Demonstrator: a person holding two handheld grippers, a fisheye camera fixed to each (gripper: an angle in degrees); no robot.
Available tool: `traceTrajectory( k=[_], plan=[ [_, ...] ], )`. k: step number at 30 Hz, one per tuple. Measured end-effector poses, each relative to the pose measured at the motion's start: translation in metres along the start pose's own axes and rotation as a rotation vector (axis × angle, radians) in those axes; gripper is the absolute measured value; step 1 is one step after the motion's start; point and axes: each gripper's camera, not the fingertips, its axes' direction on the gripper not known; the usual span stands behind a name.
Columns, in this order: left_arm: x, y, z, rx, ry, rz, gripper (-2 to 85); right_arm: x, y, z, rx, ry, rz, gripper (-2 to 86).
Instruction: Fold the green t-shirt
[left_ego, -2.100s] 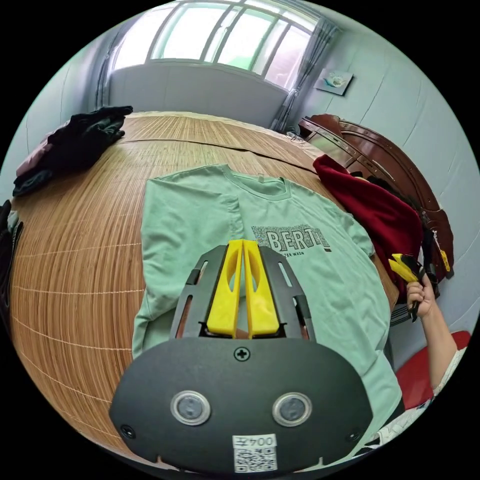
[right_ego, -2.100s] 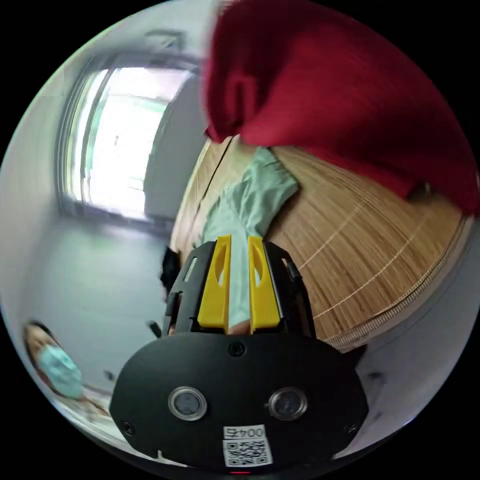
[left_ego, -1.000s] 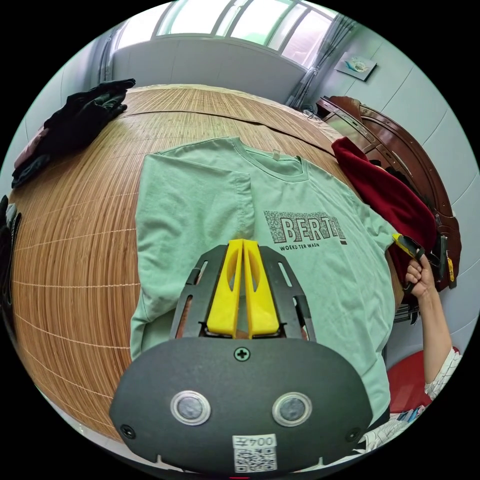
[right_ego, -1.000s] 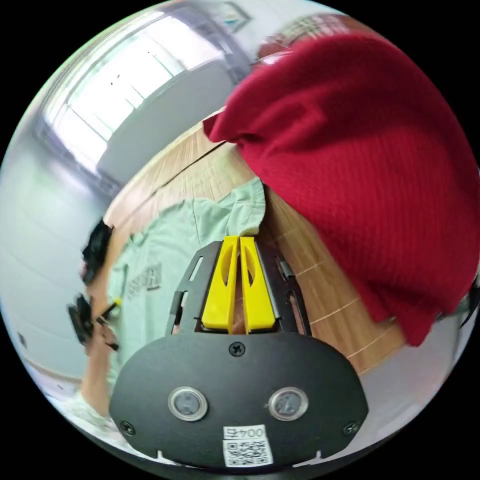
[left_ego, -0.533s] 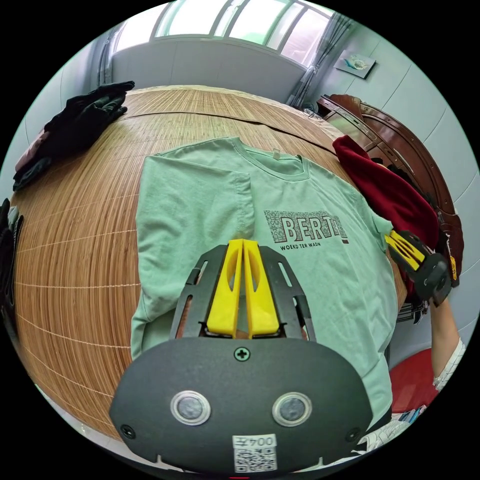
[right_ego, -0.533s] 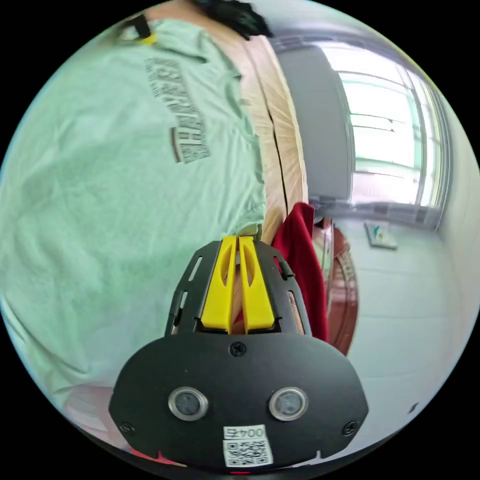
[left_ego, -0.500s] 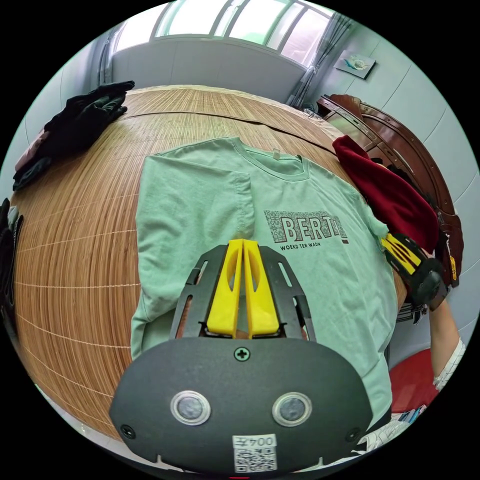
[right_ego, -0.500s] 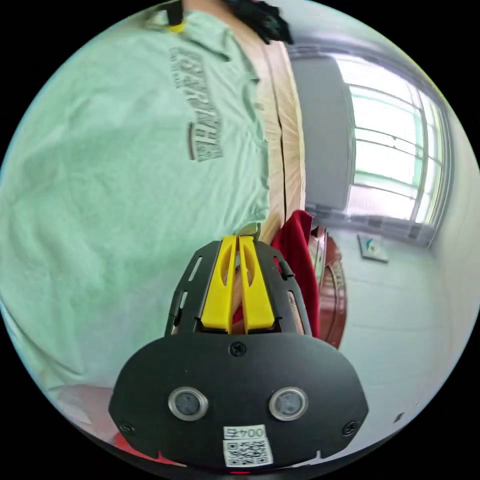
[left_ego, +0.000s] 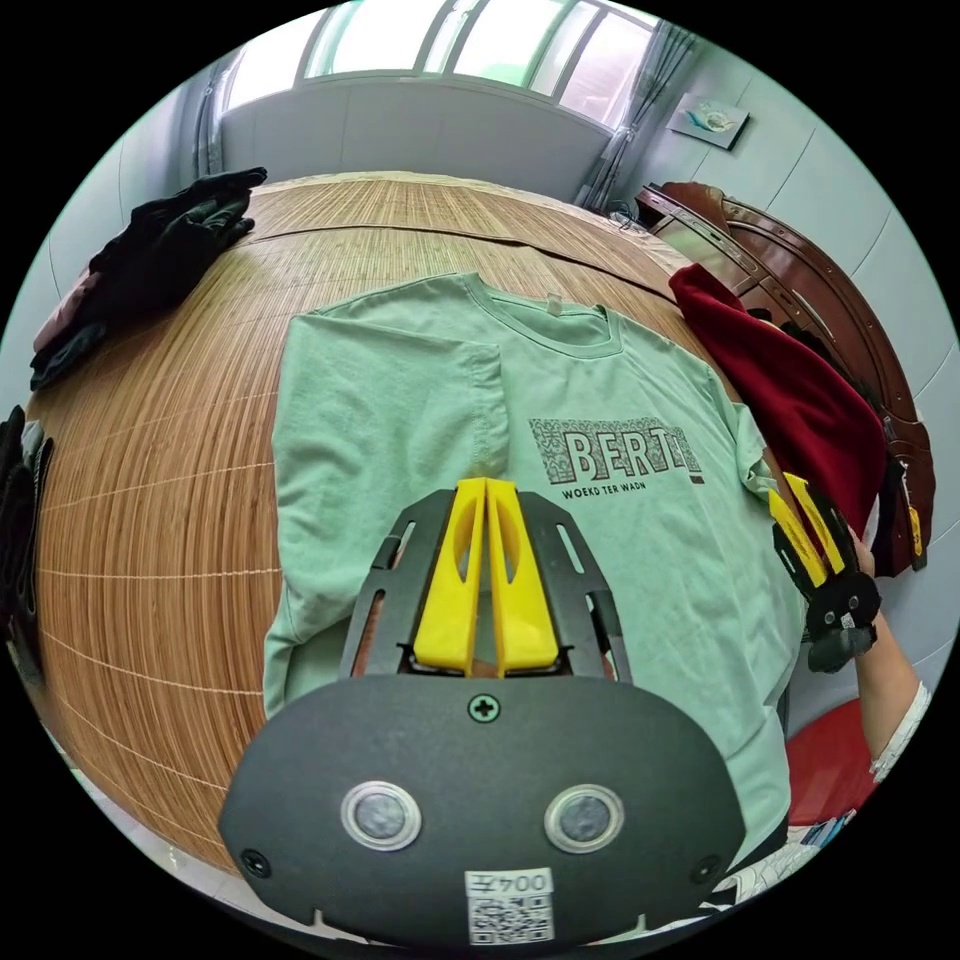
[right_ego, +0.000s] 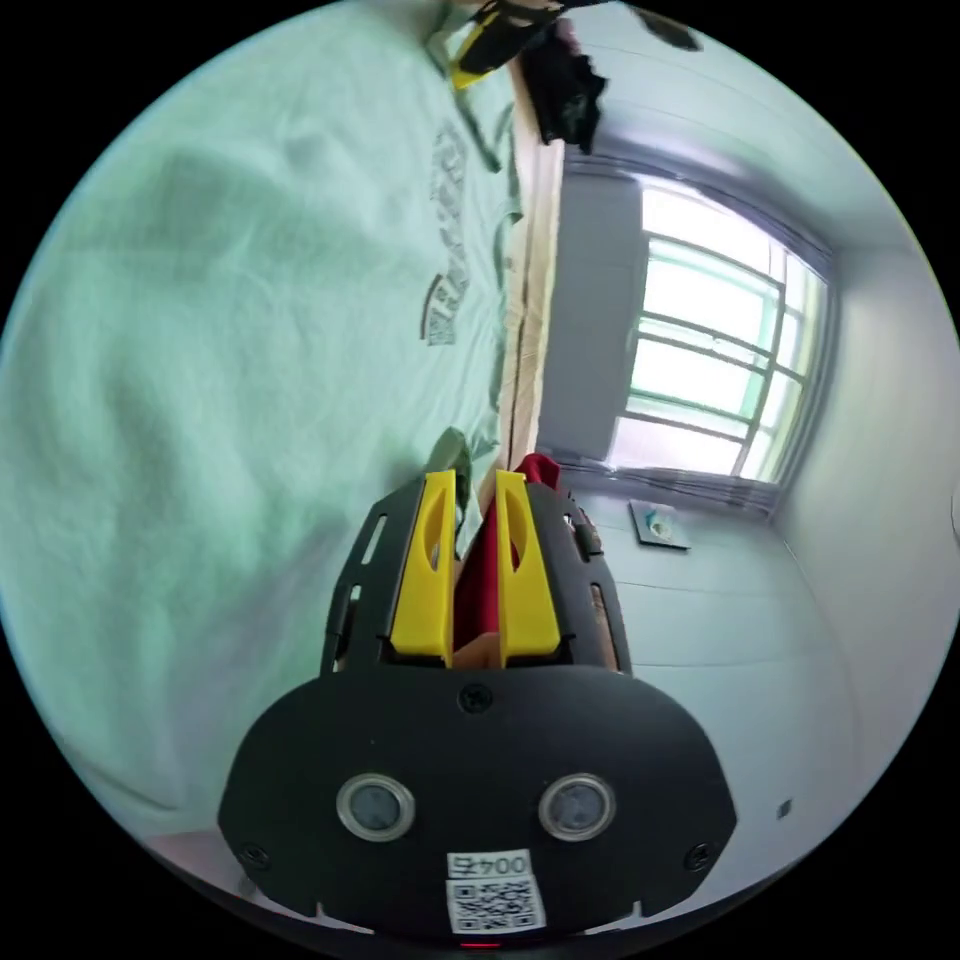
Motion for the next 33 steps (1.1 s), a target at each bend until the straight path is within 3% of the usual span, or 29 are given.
traceTrajectory(
  k=[4, 9, 12, 14, 16, 24, 28, 33],
  plan=[
    [-0.007, 0.000, 0.000, -0.001, 0.015, -0.007, 0.1, 0.019, 0.051, 0.011, 0.026, 0.042, 0.204, 5.1],
    [-0.017, -0.001, 0.000, -0.002, 0.036, -0.017, 0.1, 0.089, 0.135, 0.073, -0.030, -0.220, 0.713, 4.7],
    [-0.019, -0.001, -0.001, -0.002, 0.027, -0.013, 0.1, 0.130, 0.198, 0.175, -0.147, -0.754, 1.049, 7.4],
    [-0.021, -0.001, -0.001, -0.002, 0.024, -0.011, 0.0, 0.133, 0.263, 0.265, -0.172, -1.130, 1.388, 12.1],
    [-0.024, -0.002, -0.001, -0.002, 0.028, -0.013, 0.0, 0.124, 0.306, 0.314, -0.160, -1.265, 1.577, 13.8],
    [-0.044, -0.002, -0.001, -0.002, 0.081, -0.038, 0.1, 0.082, 0.391, 0.427, -0.181, -1.442, 1.746, 9.8],
    [-0.047, -0.003, -0.002, -0.002, 0.075, -0.034, 0.1, 0.072, 0.408, 0.465, -0.191, -1.527, 1.780, 3.4],
    [-0.059, -0.004, -0.001, -0.002, 0.109, -0.050, 0.1, 0.114, 0.409, 0.476, -0.129, -1.485, 1.807, 0.1]
  ],
)
